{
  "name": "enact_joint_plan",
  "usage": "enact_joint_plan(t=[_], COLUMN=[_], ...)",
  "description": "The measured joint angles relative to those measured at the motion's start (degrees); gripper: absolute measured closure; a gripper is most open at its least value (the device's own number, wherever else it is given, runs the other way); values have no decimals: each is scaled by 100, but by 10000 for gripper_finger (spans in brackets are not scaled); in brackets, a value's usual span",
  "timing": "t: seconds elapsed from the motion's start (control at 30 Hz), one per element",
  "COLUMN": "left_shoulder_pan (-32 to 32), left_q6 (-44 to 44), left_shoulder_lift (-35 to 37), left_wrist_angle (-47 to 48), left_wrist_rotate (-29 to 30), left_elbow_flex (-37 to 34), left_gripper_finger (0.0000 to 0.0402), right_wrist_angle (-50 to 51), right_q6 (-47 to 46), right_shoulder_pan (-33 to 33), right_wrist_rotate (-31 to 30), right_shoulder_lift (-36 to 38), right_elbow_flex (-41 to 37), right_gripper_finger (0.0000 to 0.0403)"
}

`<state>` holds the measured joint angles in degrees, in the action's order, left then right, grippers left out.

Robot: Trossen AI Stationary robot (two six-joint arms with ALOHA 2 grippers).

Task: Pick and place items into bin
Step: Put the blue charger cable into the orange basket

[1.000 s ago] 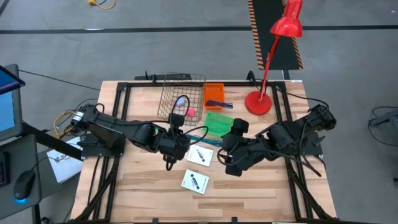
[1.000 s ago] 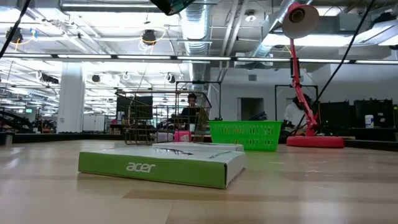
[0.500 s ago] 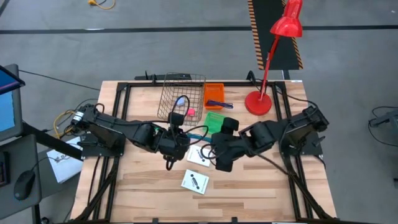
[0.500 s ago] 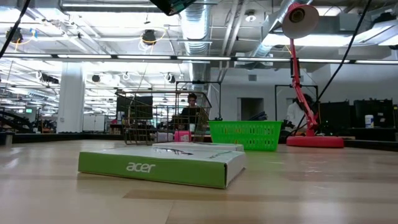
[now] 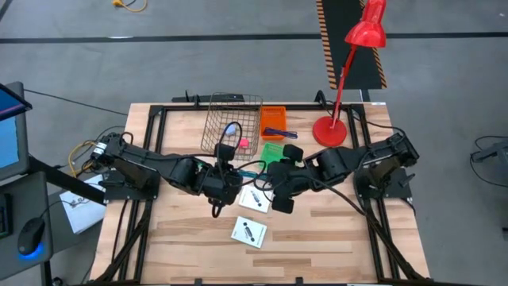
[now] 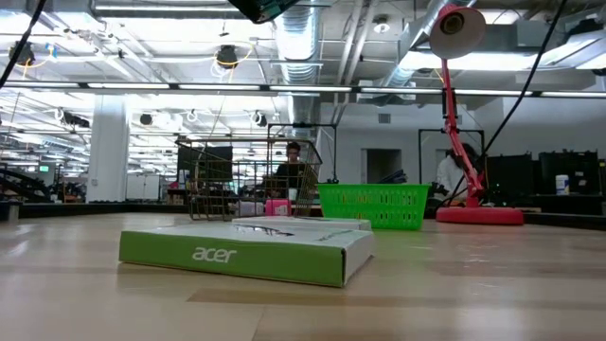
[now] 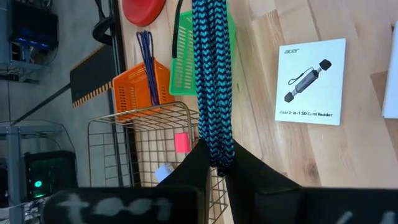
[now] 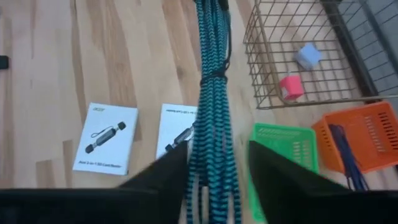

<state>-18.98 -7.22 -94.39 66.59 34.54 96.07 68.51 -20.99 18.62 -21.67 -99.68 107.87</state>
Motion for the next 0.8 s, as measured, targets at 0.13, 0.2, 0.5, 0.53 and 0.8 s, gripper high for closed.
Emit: enact_joint_plan(t=[0.13, 0.2, 0.5, 0.53, 0.8], left_shoulder_pan=[0, 0, -2, -4, -101], left_q6=[-6, -7, -7, -5, 4], left_shoulder_lift=[0, 0, 0, 0, -2], left_wrist_angle=[16, 21, -1, -9, 42], left_wrist_rotate=[47, 50, -83, -84, -81], left_elbow_flex=[0, 0, 0, 0, 121], left_gripper_finger=[380, 378, 367, 365, 314], right_wrist_angle=[5, 10, 46, 57, 230], right_q6=[0, -23, -2, 0, 4], right_shoulder_pan=[-122, -158, -188, -187, -189], right_wrist_rotate=[245, 294, 384, 383, 302], right_shoulder_lift=[0, 0, 0, 0, 0], right_elbow_flex=[0, 0, 0, 0, 0], right_gripper_finger=[377, 383, 392, 392, 392])
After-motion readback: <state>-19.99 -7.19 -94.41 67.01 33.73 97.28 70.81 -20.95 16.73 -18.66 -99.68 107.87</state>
